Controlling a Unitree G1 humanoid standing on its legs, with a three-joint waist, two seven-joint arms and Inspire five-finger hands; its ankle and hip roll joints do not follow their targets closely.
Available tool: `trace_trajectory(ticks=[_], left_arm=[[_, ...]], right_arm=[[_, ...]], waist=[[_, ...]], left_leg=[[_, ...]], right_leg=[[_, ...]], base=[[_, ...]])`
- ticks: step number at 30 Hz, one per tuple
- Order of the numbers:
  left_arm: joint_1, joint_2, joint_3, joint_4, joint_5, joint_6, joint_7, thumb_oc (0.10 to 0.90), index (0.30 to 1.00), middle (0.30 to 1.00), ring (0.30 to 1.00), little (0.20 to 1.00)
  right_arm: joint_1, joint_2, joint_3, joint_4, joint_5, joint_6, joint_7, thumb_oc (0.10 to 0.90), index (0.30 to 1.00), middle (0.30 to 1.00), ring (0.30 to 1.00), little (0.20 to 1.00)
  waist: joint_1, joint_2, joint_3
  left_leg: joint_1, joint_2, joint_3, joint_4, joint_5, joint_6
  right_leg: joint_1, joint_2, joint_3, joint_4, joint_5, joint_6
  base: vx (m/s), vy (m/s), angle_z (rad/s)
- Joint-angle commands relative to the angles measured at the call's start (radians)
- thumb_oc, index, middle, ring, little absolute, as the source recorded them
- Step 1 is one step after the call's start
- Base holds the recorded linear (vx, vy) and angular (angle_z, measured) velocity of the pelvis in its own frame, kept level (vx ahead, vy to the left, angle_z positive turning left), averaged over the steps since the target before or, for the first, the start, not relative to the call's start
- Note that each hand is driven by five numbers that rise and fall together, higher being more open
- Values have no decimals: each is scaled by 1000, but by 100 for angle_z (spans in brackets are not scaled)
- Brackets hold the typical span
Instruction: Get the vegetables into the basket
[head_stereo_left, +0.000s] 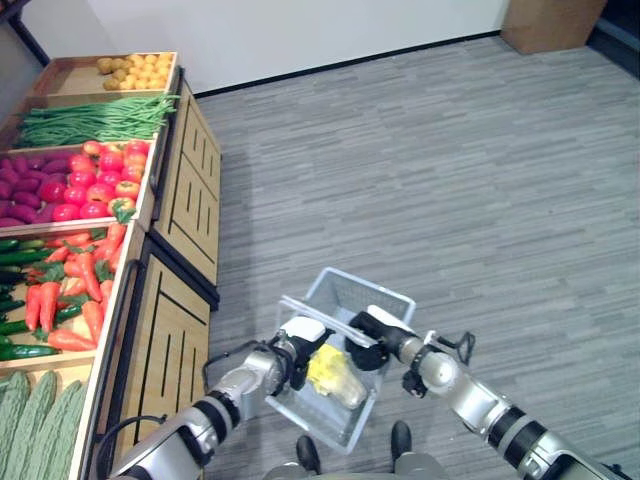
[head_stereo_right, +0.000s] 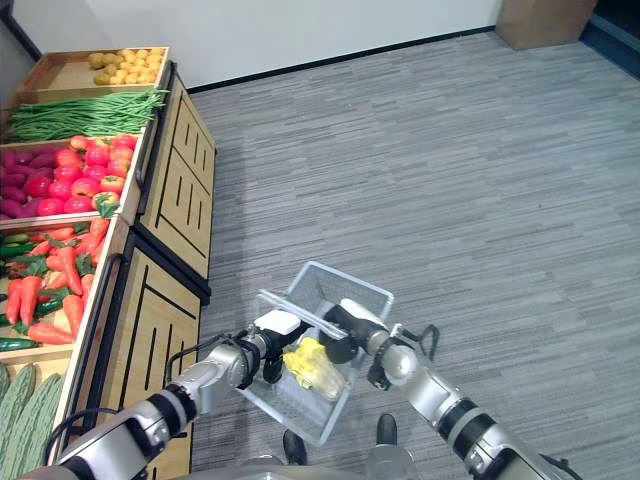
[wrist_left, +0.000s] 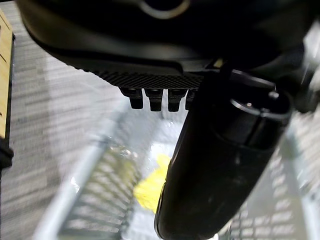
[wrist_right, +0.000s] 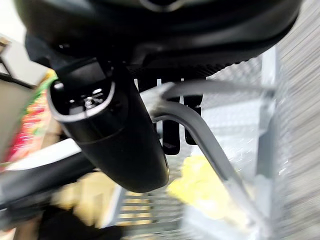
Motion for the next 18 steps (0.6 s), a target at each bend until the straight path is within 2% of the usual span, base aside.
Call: trace_trajectory(ticks=[1,5,10,12,15,18], left_arm=[[-39,42,93,49,-93,-4,34,900,1000,1000,1000,1000],[64,92,184,8,-152,3,26,900,1000,1000,1000,1000],[180,95,291,81,-223,20,43,900,1000,1000,1000,1000],[212,52,328,247,-232,34,71,900,1000,1000,1000,1000],[207,33,335,315,-237,36,90,900,1000,1000,1000,1000],[204,-52,436,558,-371,42,181,900,1000,1000,1000,1000]], right_arm=[[-8,79,-78,-8,-73,-80,-62,400,300,300,300,300],[43,66,-154,83,-102,-68,-76,400,300,300,300,300],[106,49,-252,219,-119,-55,-102,400,300,300,300,300],[150,53,-303,338,-116,-52,-126,400,300,300,300,300],[156,57,-310,372,-114,-53,-136,400,300,300,300,300],[178,108,-341,539,-61,-64,-181,400,300,300,300,300]], waist=[[18,-86,-92],[30,-94,-98],[36,-105,-101],[31,-115,-100],[29,-116,-101],[21,-128,-101]], left_leg=[[47,18,0,1,-47,-69],[50,17,-2,1,-49,-68],[48,16,-4,1,-49,-66],[45,14,-3,1,-49,-65],[45,14,-2,1,-50,-66],[45,13,2,1,-46,-66]], right_leg=[[72,-106,-30,-1,-19,92],[75,-105,-33,-1,-17,92],[70,-104,-34,-3,-13,94],[68,-103,-32,-3,-11,94],[67,-104,-31,-2,-11,94],[63,-102,-27,-2,-9,91]], base=[[7,6,15],[5,5,6],[1,3,1],[0,0,0],[12,8,-4],[8,0,-7]])
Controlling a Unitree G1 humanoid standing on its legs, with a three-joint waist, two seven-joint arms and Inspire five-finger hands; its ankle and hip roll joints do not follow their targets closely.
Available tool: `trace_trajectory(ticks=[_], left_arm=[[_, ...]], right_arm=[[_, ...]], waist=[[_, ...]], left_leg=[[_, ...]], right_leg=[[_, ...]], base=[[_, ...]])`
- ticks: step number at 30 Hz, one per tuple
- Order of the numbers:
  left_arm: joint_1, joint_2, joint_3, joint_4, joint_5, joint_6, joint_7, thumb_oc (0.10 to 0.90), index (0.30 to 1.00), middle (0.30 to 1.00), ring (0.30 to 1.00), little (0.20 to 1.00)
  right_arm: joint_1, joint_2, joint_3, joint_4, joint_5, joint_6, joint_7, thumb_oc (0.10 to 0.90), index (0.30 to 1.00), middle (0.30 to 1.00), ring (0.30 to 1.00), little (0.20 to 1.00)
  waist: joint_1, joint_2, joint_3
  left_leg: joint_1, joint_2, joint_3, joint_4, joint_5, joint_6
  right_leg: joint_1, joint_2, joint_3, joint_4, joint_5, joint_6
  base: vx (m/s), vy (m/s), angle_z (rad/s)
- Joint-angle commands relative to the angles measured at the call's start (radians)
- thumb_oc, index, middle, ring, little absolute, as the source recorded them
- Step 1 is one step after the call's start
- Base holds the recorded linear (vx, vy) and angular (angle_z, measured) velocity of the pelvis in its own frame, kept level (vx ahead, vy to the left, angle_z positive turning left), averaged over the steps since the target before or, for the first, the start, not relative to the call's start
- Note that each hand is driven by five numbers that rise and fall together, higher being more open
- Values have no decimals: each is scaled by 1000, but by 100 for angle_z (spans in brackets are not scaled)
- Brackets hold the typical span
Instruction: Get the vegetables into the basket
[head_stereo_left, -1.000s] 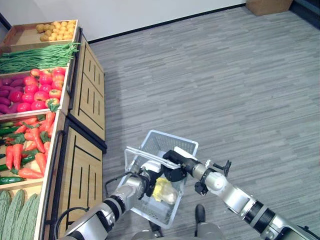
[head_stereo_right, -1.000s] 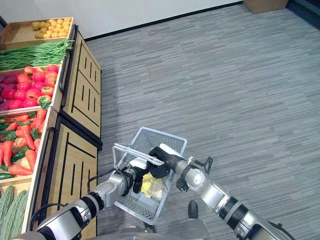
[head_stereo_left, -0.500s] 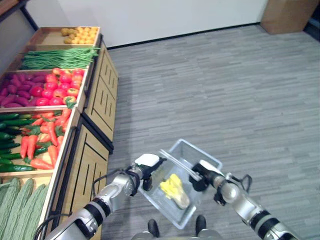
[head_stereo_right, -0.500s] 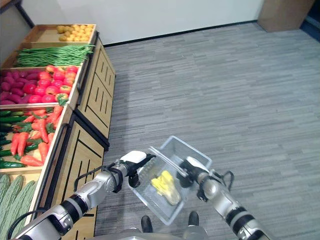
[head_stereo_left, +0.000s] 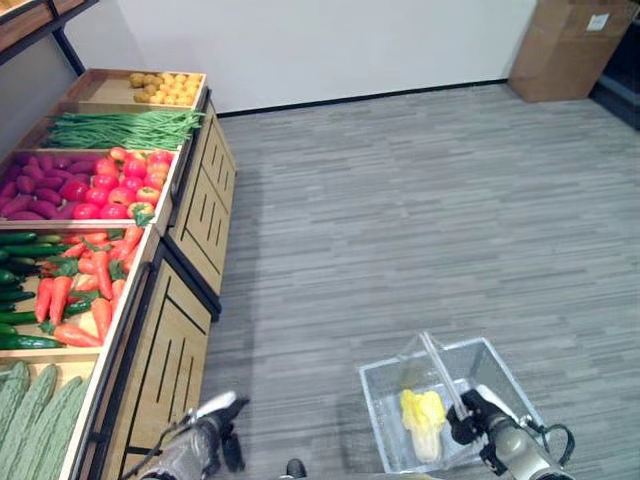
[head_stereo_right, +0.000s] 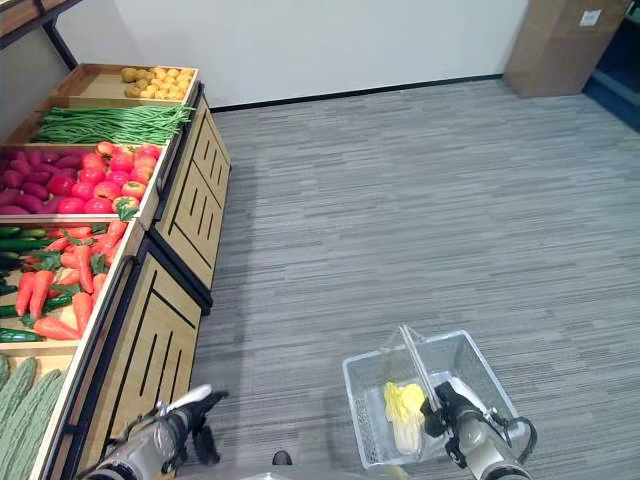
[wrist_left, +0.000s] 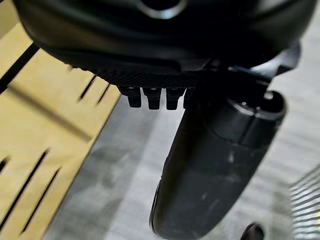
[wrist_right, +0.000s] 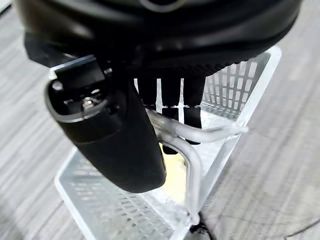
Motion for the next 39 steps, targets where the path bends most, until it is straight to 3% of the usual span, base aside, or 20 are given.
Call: trace_trajectory(ticks=[1,3,6,18,27,30,33,37,39], left_arm=[[-124,-34,123,168,-144,-12,177,900,1000,1000,1000,1000],[-118,-51,152,209,-181,-11,195,900,1000,1000,1000,1000],[-78,-91,274,306,-334,-8,222,900,1000,1000,1000,1000],[-63,-99,239,264,-318,-33,229,900,1000,1000,1000,1000],[-68,-94,242,272,-322,-39,231,900,1000,1000,1000,1000],[-68,-84,251,280,-319,-37,229,900,1000,1000,1000,1000],[-70,-76,254,280,-318,-36,230,900,1000,1000,1000,1000],[-69,-54,267,275,-312,-27,230,900,1000,1000,1000,1000],[-70,-49,274,276,-315,-26,232,900,1000,1000,1000,1000]], right_arm=[[-46,61,36,92,38,-57,-74,400,300,300,300,300],[-44,74,35,121,48,-63,-83,400,300,300,300,300],[-9,115,8,180,92,-80,-113,400,300,300,300,300],[-12,145,2,296,115,-79,-121,400,300,300,300,300],[-28,147,-5,292,116,-76,-124,400,300,300,300,300],[-40,146,-19,302,122,-71,-128,400,300,300,300,300],[-44,148,-22,298,126,-71,-127,400,300,300,300,300],[-48,151,-21,266,142,-75,-125,400,300,300,300,300],[-46,150,-20,257,142,-77,-124,400,300,300,300,300]], waist=[[3,-79,-16],[2,-82,-17],[3,-89,-18],[4,-90,-11],[12,-109,12],[19,-126,40],[20,-131,56],[17,-126,94],[6,-129,103]], left_leg=[[29,15,15,1,-24,-62],[30,15,18,1,-24,-62],[36,16,21,1,-24,-62],[32,1,15,1,-32,-54],[15,-49,6,1,-57,-20],[6,-82,8,10,-81,9],[4,-88,15,16,-91,20],[40,-83,37,19,-117,37],[62,-81,36,15,-124,28]], right_leg=[[42,-98,-19,11,11,74],[41,-98,-18,11,10,73],[44,-95,-15,11,9,71],[40,-109,-18,21,12,79],[16,-160,-5,63,27,101],[-14,-196,16,122,61,118],[-39,-202,30,164,74,121],[-143,-180,38,316,100,118],[-166,-157,40,268,95,113]], base=[[-3,-12,-6],[5,-3,-3],[14,-5,-3],[3,23,-2],[14,105,7],[26,163,-1],[15,101,-4],[110,101,-24],[226,-3,-17]])
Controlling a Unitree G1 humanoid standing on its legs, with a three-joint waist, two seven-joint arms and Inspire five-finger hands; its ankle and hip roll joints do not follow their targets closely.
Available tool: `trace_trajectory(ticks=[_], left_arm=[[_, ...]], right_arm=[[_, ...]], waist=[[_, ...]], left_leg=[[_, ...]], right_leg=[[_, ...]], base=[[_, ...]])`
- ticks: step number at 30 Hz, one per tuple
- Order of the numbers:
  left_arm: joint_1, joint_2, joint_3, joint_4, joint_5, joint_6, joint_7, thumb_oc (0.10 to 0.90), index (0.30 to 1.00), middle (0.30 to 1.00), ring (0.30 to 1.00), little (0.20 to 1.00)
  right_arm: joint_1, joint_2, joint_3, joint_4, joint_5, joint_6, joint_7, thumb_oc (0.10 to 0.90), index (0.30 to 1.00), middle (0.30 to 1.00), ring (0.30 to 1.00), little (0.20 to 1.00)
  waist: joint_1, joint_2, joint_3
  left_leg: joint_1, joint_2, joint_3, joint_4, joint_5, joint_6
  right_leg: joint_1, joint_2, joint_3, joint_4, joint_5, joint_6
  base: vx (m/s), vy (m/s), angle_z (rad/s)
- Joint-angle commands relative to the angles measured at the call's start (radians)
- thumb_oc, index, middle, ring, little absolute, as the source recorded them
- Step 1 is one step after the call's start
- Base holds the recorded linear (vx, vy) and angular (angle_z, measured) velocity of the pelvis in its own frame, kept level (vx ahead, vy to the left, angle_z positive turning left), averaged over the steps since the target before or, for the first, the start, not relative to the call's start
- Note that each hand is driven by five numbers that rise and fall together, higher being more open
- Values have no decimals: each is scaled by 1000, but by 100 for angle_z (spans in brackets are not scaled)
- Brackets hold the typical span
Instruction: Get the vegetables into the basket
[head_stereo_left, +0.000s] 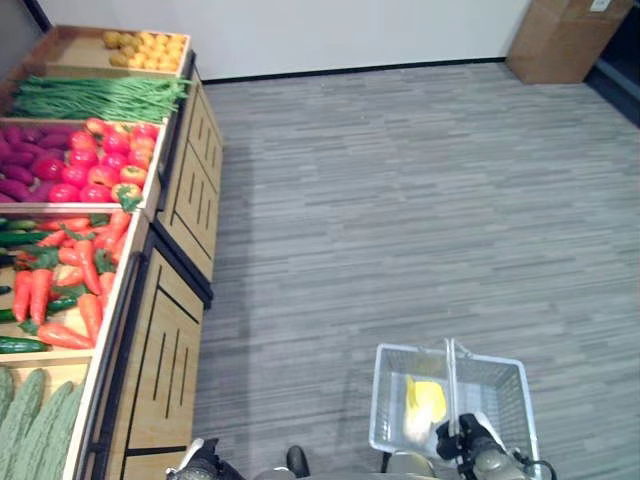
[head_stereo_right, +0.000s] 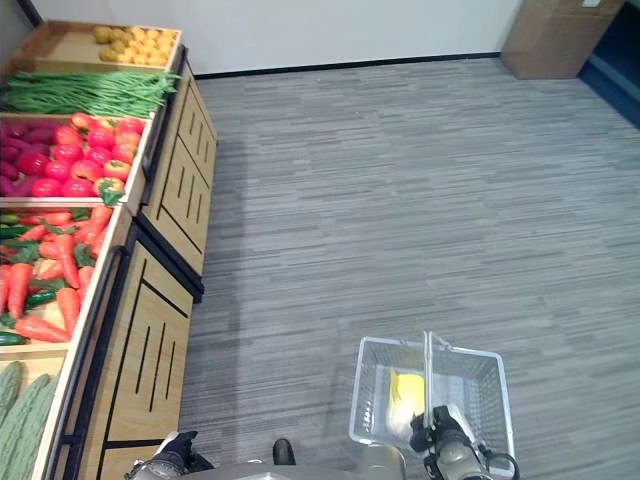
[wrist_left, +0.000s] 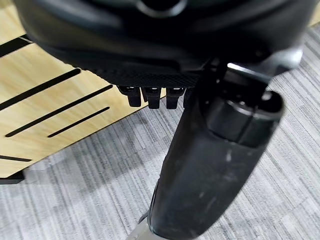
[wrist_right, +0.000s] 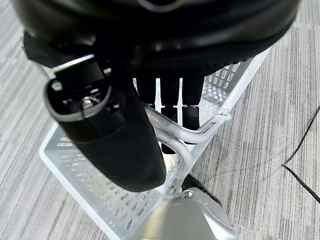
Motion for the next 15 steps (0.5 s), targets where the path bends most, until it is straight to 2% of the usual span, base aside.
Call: trace_trajectory(ticks=[1,3,5,9,10,11,12,15], left_arm=[[-19,46,47,19,1,-1,35,900,1000,1000,1000,1000],[-25,45,51,20,-3,-2,41,900,1000,1000,1000,1000],[-37,33,50,18,-10,-3,50,900,1000,1000,1000,1000],[-43,25,39,21,-9,-2,47,900,1000,1000,1000,1000],[-43,10,29,24,-7,-1,45,900,1000,1000,1000,1000],[-45,9,29,27,-10,-1,48,900,1000,1000,1000,1000],[-41,1,34,29,-20,-2,51,900,1000,1000,1000,1000],[-44,-8,26,25,-29,1,52,900,1000,1000,1000,1000]], right_arm=[[48,-9,46,23,-1,8,-2,400,300,300,300,300],[53,-8,58,6,-16,8,-2,400,300,300,300,300],[61,-2,65,-11,-24,7,-7,400,300,300,300,300],[71,-2,68,-15,-22,4,-11,400,300,300,300,300],[69,-3,76,0,-11,-1,-14,400,300,300,300,300],[68,-4,83,3,-10,-4,-14,400,300,300,300,300],[71,-10,90,2,-23,-5,-7,400,300,300,300,300],[68,-34,94,-3,-15,-9,-6,400,300,300,300,300]], waist=[[-8,-33,-1],[-27,-39,4],[-54,-43,4],[-71,-39,-7],[-75,-24,-20],[-81,-21,-28],[-77,-8,-34],[-78,13,-32]], left_leg=[[51,13,-12,15,-47,-61],[70,16,-21,6,-55,-72],[85,18,-38,6,-75,-90],[105,25,-57,6,-85,-100],[125,53,-65,6,-94,-111],[124,63,-70,6,-86,-115],[135,85,-74,10,-62,-128],[91,122,-99,137,4,-156]], right_leg=[[33,-14,10,-234,228,55],[-18,8,16,-301,255,62],[-70,31,-8,-345,280,68],[-61,57,-1,-334,260,51],[-39,87,11,-333,235,29],[-40,99,17,-331,229,19],[-34,115,3,-321,207,6],[-14,139,-18,-302,169,-32]], base=[[175,-57,0],[237,-82,18],[235,-71,36],[184,-91,51],[205,-194,21],[307,-262,12],[240,-214,14],[185,-179,16]])
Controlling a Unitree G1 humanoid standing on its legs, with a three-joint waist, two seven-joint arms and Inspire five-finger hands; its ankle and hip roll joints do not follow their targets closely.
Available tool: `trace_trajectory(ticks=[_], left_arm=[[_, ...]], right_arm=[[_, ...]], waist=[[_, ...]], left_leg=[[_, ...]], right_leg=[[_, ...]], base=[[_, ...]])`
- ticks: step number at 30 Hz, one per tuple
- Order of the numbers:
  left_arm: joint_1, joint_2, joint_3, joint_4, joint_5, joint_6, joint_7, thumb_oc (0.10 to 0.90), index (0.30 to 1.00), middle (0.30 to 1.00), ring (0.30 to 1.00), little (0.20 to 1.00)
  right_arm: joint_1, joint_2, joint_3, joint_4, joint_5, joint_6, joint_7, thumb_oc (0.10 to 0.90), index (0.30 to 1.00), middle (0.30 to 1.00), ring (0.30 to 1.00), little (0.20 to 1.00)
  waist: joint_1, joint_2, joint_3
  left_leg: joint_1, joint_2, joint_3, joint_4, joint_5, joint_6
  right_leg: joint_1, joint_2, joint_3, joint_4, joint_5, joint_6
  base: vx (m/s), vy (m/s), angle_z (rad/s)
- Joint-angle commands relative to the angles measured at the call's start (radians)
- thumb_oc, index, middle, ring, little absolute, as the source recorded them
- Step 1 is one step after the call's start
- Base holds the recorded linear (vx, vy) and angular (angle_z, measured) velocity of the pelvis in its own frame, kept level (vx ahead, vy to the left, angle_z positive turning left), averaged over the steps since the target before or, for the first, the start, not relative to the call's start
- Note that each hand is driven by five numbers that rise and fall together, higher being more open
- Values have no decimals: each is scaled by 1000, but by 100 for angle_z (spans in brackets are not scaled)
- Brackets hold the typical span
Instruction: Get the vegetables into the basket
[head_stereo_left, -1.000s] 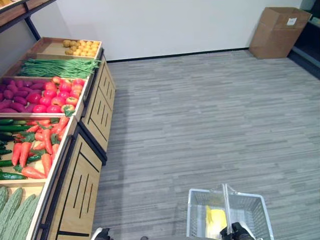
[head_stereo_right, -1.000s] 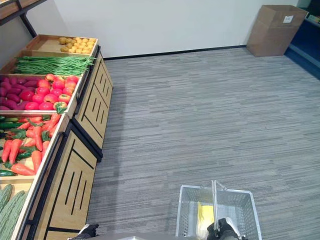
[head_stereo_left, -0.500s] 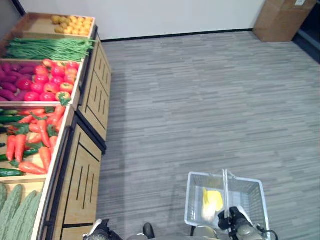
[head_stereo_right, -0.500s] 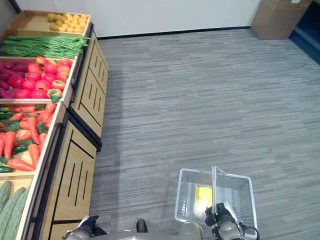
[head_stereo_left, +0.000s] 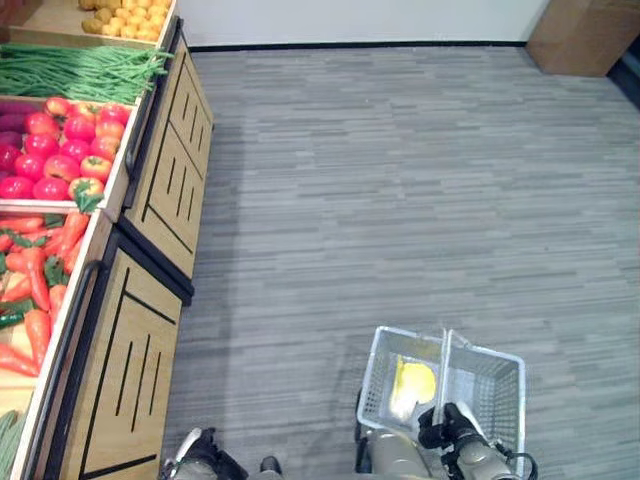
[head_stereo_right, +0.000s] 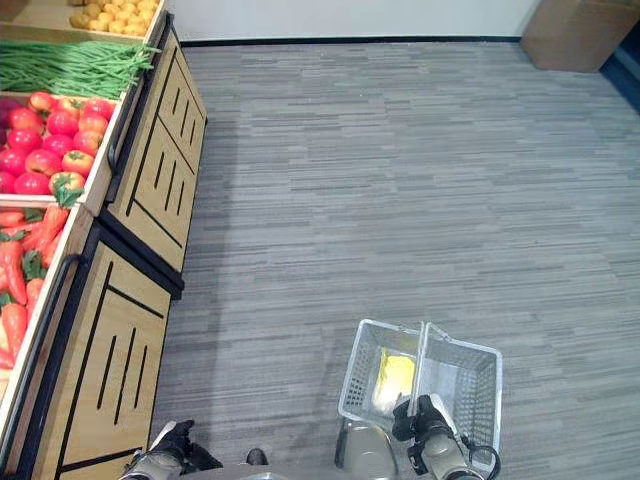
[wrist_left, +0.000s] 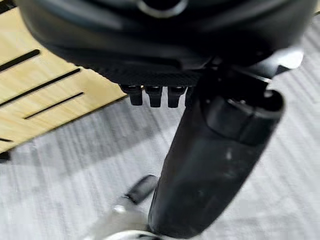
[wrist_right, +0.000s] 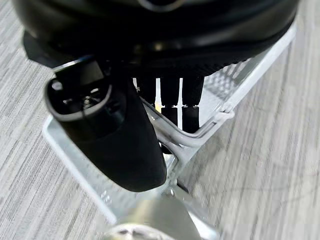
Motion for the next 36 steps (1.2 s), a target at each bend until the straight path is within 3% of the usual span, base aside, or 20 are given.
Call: trace_trajectory(ticks=[1,4,8,10,11,12,15,17,19,21,23,24,26,32,36], left_arm=[[-35,31,15,2,-29,3,33,900,1000,1000,1000,1000],[-36,25,19,6,-54,6,38,900,1000,1000,1000,1000],[-26,16,33,12,-78,8,46,900,1000,1000,1000,1000],[-25,10,28,10,-70,11,41,900,1000,1000,1000,1000],[-25,10,23,6,-57,13,44,900,1000,1000,1000,1000],[-26,11,22,8,-54,13,45,900,1000,1000,1000,1000],[-24,7,20,12,-56,9,50,900,1000,1000,1000,1000],[-18,7,19,12,-56,6,51,900,1000,1000,1000,1000],[-20,12,21,13,-58,6,50,900,1000,1000,1000,1000],[-18,16,25,16,-58,8,49,900,1000,1000,1000,1000],[-15,21,28,17,-59,5,53,900,1000,1000,1000,1000],[-13,35,31,20,-56,4,54,900,1000,1000,1000,1000],[-15,45,30,20,-53,2,55,900,1000,1000,1000,1000],[-26,89,54,11,-62,5,62,900,1000,1000,1000,1000],[-28,103,63,6,-64,5,58,900,1000,1000,1000,1000]], right_arm=[[49,-52,33,16,-14,-10,-12,400,300,300,300,300],[45,-61,33,42,-17,-4,-5,400,300,300,300,300],[50,-64,28,56,-13,2,-2,400,300,300,300,300],[54,-68,22,63,-10,8,1,400,300,300,300,300],[54,-72,19,68,-14,11,0,400,300,300,300,300],[51,-73,20,73,-17,12,-2,400,300,300,300,300],[52,-75,23,75,-23,11,-8,400,300,300,300,300],[54,-75,24,77,-27,7,-16,400,300,300,300,300],[52,-73,25,81,-25,7,-14,400,300,300,300,300],[52,-66,29,82,-27,7,-11,400,300,300,300,300],[51,-55,33,91,-30,9,-10,400,300,300,300,300],[53,-41,31,92,-33,8,-10,400,300,300,300,300],[49,-35,30,93,-33,8,-9,400,300,300,300,300],[6,-10,51,75,-38,15,-2,400,300,300,300,300],[-8,-1,50,69,-34,18,-1,400,300,300,300,300]], waist=[[-18,-12,4],[-8,-9,17],[1,-11,17],[8,-15,15],[19,-22,18],[27,-30,17],[51,-32,21],[83,-32,31],[97,-39,33],[100,-45,27],[112,-65,24],[115,-90,22],[122,-103,22],[145,-153,34],[157,-158,35]], left_leg=[[25,-19,-12,83,12,-30],[-15,23,-31,187,108,-51],[-36,37,-37,233,150,-47],[-70,15,-25,189,123,-31],[-127,-10,2,112,62,-18],[-158,-14,2,86,50,-16],[-244,-8,-2,21,96,-23],[-309,15,-16,-50,186,-37],[-327,22,-16,-59,204,-39],[-316,21,-7,-61,190,-33],[-319,4,-7,-35,172,-18],[-327,-8,4,9,137,-4],[-330,-16,16,26,119,4],[-301,-73,62,28,55,55],[-273,-105,68,33,17,84]], right_leg=[[-55,-1,47,82,-5,59],[-16,16,31,97,-51,19],[17,25,12,96,-83,-1],[43,14,5,87,-94,10],[76,-8,10,72,-106,32],[82,-16,19,66,-105,36],[115,-26,27,49,-118,46],[169,-20,48,33,-143,51],[194,-23,63,32,-158,55],[200,-23,73,32,-165,59],[212,-44,90,38,-169,71],[217,-73,102,41,-162,86],[211,-86,113,44,-158,95],[161,-156,146,93,-35,147],[149,-170,149,139,23,156]], base=[[164,-175,18],[195,-201,11],[133,-105,11],[216,-11,22],[252,51,33],[243,95,46],[166,79,11],[232,141,-19],[218,173,-43],[167,149,-43],[203,239,-50],[149,218,-46],[103,221,-30],[72,206,-21],[91,165,-15]])
